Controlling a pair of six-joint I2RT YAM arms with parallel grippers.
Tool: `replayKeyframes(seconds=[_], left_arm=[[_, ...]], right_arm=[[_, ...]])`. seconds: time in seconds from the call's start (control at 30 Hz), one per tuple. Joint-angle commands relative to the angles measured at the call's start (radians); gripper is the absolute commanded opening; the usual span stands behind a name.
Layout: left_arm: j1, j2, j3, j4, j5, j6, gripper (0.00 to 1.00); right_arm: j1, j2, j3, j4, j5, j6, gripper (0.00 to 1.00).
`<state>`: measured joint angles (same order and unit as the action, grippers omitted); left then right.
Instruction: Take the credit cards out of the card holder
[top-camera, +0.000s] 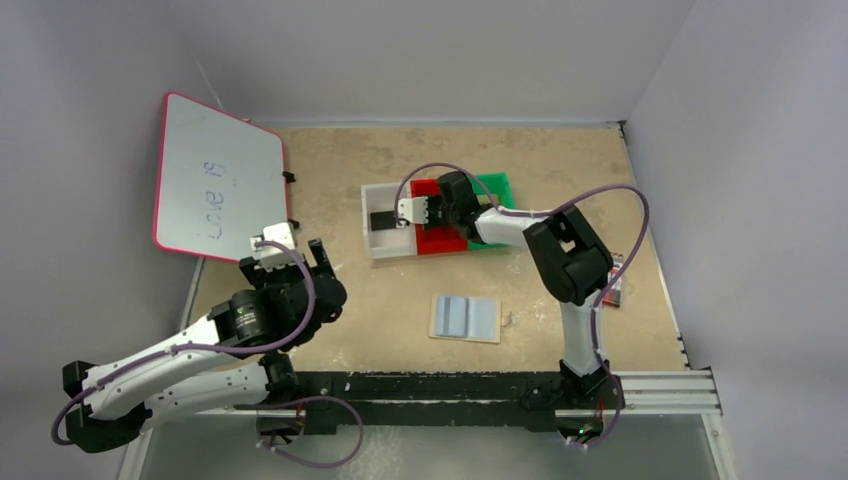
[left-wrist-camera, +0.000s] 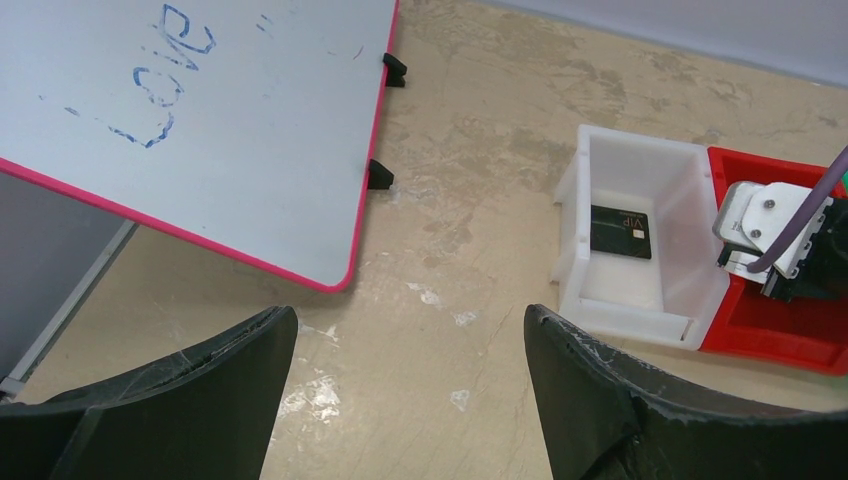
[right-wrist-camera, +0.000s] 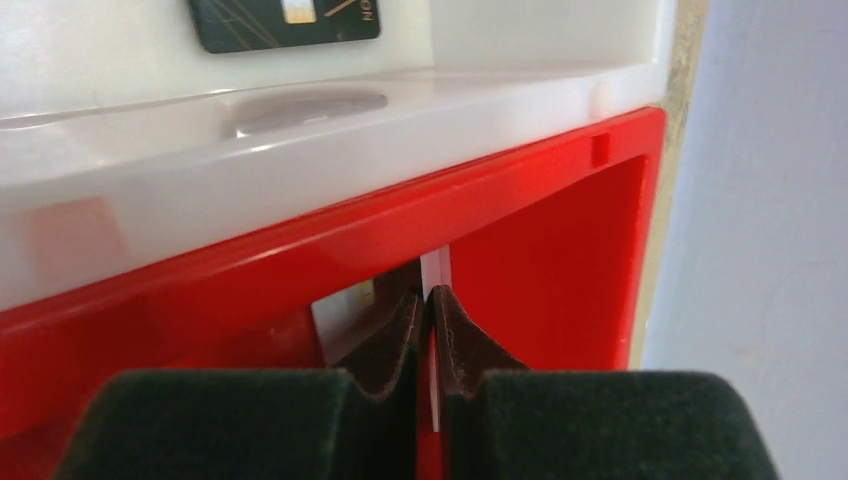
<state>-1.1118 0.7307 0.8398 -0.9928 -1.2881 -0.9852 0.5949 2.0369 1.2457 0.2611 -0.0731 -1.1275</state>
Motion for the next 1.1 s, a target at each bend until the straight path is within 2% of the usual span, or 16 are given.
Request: replayKeyframes(seconds=[0.0, 0.13, 0.23, 0.43, 0.5, 0.6, 0.67, 0.73, 0.87, 1.07], left_arm=[[0.003, 0.004, 0.038, -0.007, -0.036, -0.016, 0.84], [0.004, 0.003, 0.039, -0.007, -0.036, -0.016, 0.84], [0.003, 0.004, 0.039, -0.008, -0.036, -0.016, 0.84], [0.003, 0.006, 0.039, -0.007, -0.034, -0.015, 0.84], [0.003, 0.005, 0.039, -0.007, -0.034, -0.016, 0.84], [0.003, 0.006, 0.038, -0.007, -0.035, -0.016, 0.84], [0.003, 0.003, 0.039, -0.007, -0.036, -0.015, 0.84], [0.003, 0.000, 0.040, -0.015, -0.036, -0.019, 0.84], [0.004, -0.011, 0.044, -0.034, -0.048, -0.041, 0.84], [0.003, -0.013, 0.047, -0.049, -0.053, -0.053, 0.84]], right_arm=[[-0.006, 0.005, 0.041, 0.027, -0.011, -0.047, 0.10], [-0.007, -0.004, 0.041, 0.009, -0.007, -0.047, 0.13], [-0.007, -0.018, 0.041, -0.011, -0.016, -0.038, 0.21], [-0.009, -0.056, 0.045, -0.013, -0.005, 0.002, 0.24], [-0.008, -0.076, 0.049, -0.023, -0.014, 0.014, 0.33], [-0.008, -0.105, 0.057, -0.054, -0.042, 0.041, 0.35], [-0.008, -0.121, 0.065, -0.082, -0.062, 0.058, 0.44], [-0.008, -0.132, 0.075, -0.112, -0.058, 0.074, 0.46], [-0.009, -0.166, 0.080, -0.105, -0.045, 0.158, 0.48], [-0.008, -0.247, 0.002, 0.031, -0.019, 0.406, 0.50]])
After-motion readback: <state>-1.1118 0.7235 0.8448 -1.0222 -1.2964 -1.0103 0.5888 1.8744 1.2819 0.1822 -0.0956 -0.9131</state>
